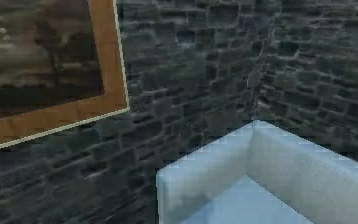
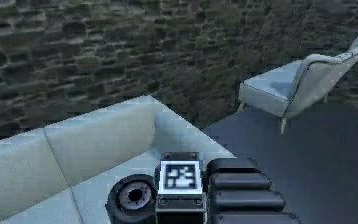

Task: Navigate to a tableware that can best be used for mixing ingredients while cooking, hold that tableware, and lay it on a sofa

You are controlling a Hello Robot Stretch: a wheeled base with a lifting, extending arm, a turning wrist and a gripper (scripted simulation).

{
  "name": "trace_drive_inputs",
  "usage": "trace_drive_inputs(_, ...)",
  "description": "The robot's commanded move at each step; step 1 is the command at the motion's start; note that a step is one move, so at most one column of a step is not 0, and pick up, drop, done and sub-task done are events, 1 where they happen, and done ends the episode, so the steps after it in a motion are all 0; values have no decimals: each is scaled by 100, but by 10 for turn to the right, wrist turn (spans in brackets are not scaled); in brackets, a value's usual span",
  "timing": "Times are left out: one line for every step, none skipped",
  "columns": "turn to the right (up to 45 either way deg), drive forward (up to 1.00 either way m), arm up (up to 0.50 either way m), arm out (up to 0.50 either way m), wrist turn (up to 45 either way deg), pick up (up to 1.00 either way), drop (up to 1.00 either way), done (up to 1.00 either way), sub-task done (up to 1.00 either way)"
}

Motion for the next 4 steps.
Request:
trace_drive_inputs(-180, 0, 0, 0, 0, 0, 0, 0, 0)
trace_drive_inputs(0, 0, 0, 32, 0, 0, 0, 0, 0)
trace_drive_inputs(0, 0, 0, 0, 450, 0, 0, 0, 0)
trace_drive_inputs(0, 0, 0, 0, 330, 0, 0, 0, 0)
